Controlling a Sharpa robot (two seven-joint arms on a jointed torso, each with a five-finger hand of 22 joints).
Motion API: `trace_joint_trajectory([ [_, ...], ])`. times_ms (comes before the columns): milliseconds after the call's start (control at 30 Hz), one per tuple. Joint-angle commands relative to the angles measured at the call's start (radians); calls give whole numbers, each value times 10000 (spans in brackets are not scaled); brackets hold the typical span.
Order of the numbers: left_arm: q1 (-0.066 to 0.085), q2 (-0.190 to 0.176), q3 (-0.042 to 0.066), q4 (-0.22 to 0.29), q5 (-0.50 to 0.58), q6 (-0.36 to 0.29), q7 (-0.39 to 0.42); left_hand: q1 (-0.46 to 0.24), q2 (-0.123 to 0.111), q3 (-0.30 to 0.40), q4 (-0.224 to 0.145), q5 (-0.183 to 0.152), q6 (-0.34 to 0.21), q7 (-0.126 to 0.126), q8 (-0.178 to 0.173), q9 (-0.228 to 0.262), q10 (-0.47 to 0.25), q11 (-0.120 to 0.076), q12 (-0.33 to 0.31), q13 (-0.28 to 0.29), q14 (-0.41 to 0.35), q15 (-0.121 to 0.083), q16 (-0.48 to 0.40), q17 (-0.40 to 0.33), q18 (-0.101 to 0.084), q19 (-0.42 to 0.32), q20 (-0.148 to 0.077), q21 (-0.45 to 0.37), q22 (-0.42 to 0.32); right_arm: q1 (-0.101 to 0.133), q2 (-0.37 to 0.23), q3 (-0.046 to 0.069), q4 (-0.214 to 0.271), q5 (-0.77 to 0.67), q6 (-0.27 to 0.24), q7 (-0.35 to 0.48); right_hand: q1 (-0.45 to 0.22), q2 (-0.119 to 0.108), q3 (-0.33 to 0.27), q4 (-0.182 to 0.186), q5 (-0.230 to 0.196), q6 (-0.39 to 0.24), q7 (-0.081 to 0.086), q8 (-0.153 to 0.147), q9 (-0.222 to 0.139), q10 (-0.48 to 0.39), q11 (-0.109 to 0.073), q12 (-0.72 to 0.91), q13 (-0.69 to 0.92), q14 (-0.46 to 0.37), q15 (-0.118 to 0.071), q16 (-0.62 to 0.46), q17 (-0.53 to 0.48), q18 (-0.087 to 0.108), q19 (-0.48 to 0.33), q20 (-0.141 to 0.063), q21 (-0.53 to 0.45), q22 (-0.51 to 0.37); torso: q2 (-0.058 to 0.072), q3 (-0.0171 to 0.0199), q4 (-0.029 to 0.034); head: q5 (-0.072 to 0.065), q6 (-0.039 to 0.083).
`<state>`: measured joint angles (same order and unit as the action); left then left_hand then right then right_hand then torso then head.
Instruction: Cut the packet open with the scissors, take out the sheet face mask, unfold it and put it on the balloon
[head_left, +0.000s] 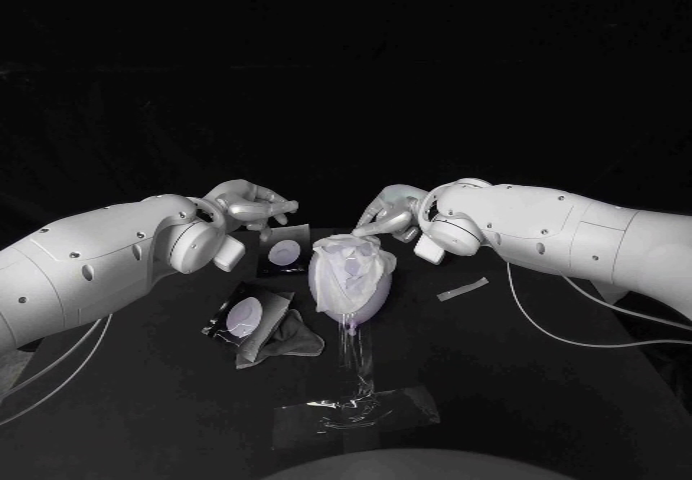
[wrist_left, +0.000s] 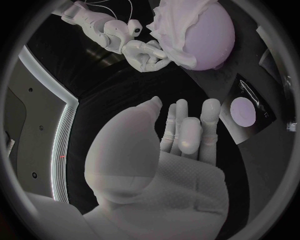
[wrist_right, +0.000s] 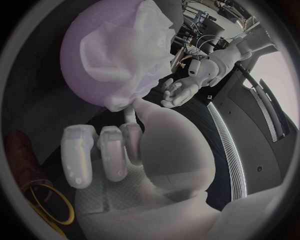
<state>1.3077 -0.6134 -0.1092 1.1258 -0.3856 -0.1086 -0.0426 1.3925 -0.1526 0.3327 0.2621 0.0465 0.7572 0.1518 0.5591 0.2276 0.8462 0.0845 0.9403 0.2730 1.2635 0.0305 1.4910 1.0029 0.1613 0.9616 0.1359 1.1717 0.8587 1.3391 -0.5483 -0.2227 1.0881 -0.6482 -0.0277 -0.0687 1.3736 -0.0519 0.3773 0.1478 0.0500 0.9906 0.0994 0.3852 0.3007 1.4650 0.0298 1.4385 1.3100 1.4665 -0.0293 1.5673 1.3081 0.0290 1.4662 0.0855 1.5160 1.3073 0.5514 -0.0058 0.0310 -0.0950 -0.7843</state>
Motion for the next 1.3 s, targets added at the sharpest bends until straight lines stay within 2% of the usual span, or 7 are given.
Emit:
trace_joint_trajectory([
  [33,17,16,14,47,-12,35,45,55,-16,12,71,16,79,17,-67,-14,66,10,-40,-9,56,-11,44,9,-33,68,0,57,7,-15,-7,-3,48,-145,2,71,212,64,126,-212,-12,182,-89,139,88,225,-126,49,1536,1042,-110,35,2627,-166,770,-101,91,2475,0,-9,10,-11,-7],
  [167,17,13,14,70,-13,49,40,71,-21,14,73,16,81,16,-73,-19,69,9,-43,-13,55,-12,47,-5,-35,84,-2,68,19,-19,-11,-2,72,-110,-348,141,344,51,437,-583,-12,356,-231,482,352,357,-264,195,1662,1042,-253,35,2627,-218,886,-250,282,2541,-2,-7,20,-28,14],
  [333,17,8,14,81,-14,57,37,71,-21,14,73,16,81,16,-73,-19,69,9,-43,-13,55,-12,47,-5,-35,84,-2,68,19,-24,-15,-2,134,-113,-675,210,204,-15,763,-814,-10,281,-267,757,628,418,-309,241,1710,1042,-307,35,2627,-239,932,-330,358,2568,1,-10,12,-46,46],
  [467,17,6,14,86,-14,54,34,71,-21,14,73,16,81,16,-73,-19,69,9,-43,-13,55,-12,47,-5,-35,84,-2,68,19,-26,-30,-2,186,-102,-969,280,-24,-97,1133,-1014,-11,177,-283,1025,928,470,-338,290,1764,1042,-327,35,2627,-257,971,-360,423,2591,0,-5,12,-38,-17],
  [667,17,-1,14,92,-14,43,29,71,-21,14,73,16,81,16,-73,-19,69,9,-43,-13,55,-12,47,-5,-35,84,-2,68,19,-28,-38,-2,195,23,-1450,360,-158,-118,1321,-1092,-11,145,-298,1152,1074,483,-344,298,1776,1042,-337,35,2627,-263,986,-371,448,2599,3,0,11,-47,10],
  [900,20,-42,14,161,-15,-1,18,71,-21,14,73,16,81,16,-73,-19,69,9,-43,-13,55,-12,47,-5,-35,84,-2,68,19,-30,-40,-1,151,109,-1740,328,-323,-143,1559,-1196,-12,92,-310,1288,1242,508,-356,324,1806,1042,-349,35,2627,-265,990,-383,455,2602,15,-3,8,-49,-3],
  [1300,75,-148,15,343,-16,-94,-3,95,-31,16,75,16,85,15,-81,-25,68,7,-50,-20,82,-14,58,29,-37,94,-5,77,25,-21,-51,3,123,57,-1885,58,-468,-162,1763,-1292,-12,54,-320,1396,1380,541,-365,369,1849,1042,-357,35,2627,-273,1007,-392,483,2612,41,-24,17,-76,2],
])
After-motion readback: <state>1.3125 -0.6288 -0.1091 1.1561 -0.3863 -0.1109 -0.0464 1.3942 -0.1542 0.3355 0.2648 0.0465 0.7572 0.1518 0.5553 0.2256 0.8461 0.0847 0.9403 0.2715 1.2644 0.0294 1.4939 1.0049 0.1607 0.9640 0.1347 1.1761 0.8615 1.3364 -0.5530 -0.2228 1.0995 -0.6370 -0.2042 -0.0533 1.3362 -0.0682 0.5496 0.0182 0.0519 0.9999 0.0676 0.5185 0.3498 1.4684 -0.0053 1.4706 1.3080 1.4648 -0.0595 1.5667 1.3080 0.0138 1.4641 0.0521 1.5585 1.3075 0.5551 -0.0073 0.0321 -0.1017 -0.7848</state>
